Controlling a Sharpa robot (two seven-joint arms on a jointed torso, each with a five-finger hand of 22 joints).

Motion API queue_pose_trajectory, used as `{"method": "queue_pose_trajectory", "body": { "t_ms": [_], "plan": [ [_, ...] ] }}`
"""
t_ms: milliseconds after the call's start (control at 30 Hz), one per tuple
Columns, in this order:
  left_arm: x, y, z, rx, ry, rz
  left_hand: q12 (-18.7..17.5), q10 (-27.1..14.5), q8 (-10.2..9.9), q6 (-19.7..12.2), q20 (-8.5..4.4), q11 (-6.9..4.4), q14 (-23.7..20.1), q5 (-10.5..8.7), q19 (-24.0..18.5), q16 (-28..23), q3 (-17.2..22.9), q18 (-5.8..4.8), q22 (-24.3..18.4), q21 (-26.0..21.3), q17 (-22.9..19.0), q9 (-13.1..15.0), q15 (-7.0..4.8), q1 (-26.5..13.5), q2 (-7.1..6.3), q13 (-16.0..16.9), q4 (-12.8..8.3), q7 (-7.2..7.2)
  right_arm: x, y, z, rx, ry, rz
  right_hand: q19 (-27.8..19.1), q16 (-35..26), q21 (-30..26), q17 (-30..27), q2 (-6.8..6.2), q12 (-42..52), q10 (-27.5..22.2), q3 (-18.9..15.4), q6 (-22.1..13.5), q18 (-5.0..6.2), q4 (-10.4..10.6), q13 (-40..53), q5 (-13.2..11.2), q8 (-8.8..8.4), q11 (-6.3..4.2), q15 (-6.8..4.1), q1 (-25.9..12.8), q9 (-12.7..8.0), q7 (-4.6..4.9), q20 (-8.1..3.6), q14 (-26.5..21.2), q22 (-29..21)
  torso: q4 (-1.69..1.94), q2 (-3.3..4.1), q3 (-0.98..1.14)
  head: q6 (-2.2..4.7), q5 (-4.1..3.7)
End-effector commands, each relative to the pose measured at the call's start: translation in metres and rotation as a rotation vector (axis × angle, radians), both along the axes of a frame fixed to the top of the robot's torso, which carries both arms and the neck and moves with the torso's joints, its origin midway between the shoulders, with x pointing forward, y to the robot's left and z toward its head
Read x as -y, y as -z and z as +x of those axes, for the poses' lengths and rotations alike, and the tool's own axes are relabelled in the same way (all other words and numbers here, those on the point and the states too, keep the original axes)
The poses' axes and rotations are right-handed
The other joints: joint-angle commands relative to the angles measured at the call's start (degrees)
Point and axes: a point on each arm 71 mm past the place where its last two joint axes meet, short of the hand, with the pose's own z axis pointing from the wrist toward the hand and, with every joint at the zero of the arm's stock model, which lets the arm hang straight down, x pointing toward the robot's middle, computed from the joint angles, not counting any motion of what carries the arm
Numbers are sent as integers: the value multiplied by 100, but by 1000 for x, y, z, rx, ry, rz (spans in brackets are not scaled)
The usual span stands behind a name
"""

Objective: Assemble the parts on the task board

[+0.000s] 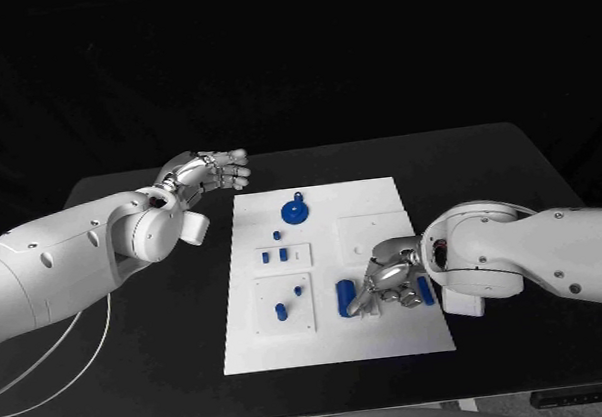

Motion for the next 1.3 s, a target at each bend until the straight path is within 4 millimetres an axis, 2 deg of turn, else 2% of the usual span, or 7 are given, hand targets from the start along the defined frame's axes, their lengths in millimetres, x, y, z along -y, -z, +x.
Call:
{"method": "queue_pose_trajectory", "body": {
  "t_ms": [33,200,367,533,600,1100,1300],
  "plan": [
    [2,-1,-1,6,18,-6,-17,-34,11,-37,7,-16,28,14,35,-32,-7,58,7,-37,9,-6,-5,-19,17,-6,35,-13,0,1,0,10,-15,-21,40,-23,-22,10,63,-21,62,122,75,401,25,-1,-5,38,-29,-21,139,5,-3,22,3,23,0,0,-5,-14,0],
    [2,-1,-1,5,18,-5,-16,-33,12,-36,7,-16,29,14,35,-35,-7,57,8,-38,13,-6,-5,-21,19,-7,37,-14,-2,2,0,11,-15,-23,70,-30,-30,8,336,-31,113,420,141,401,213,-12,-5,61,-46,-35,168,4,-20,51,18,9,2,-1,-6,-25,1],
    [3,-1,-1,-3,31,-9,-16,-32,14,-35,7,-16,30,14,36,-40,-8,55,10,-40,17,-6,-5,-26,22,-7,44,-14,-3,3,0,2,-19,-19,87,-40,-27,8,433,-53,160,1051,199,401,664,-16,-8,67,-56,-40,119,-12,-30,98,32,12,3,1,-5,-30,3],
    [2,0,-1,-5,31,-8,-16,-33,15,-35,6,-16,32,14,37,-45,-9,54,12,-43,23,-7,-5,-37,28,-9,55,-14,-1,4,1,1,-13,-23,86,-39,-25,9,451,-54,166,1166,210,401,753,-14,-8,69,-59,-42,85,-14,-31,106,34,15,5,0,-4,-34,-1],
    [2,0,-1,-5,30,-7,-17,-35,15,-37,6,-15,31,15,34,-56,-12,50,14,-50,31,-9,-4,-60,37,-11,78,-14,-1,4,2,-4,-15,-24,87,-32,2,16,399,-55,182,1548,236,401,904,-2,-15,74,-65,-46,12,-21,-33,121,38,40,5,-1,-5,-36,1],
    [1,0,-1,-9,32,-5,-17,-36,18,-38,3,-16,32,17,30,-67,-5,49,18,-56,41,-10,-6,-45,38,-14,75,-15,-2,9,-2,-56,-44,-46,106,-30,75,17,430,-70,211,2130,255,401,540,40,152,80,-41,-25,-50,-33,-22,163,63,75,0,1,-1,-71,1],
    [1,0,-1,-9,32,-3,-17,-36,18,-38,2,-16,33,17,30,-70,-2,49,20,-58,44,-10,-6,-40,38,-14,73,-16,-2,10,-3,-68,-50,-46,119,-33,90,14,226,-80,211,1912,246,401,391,52,263,75,-33,-15,-260,-42,-13,186,72,72,1,1,1,-77,0]
  ]
}}
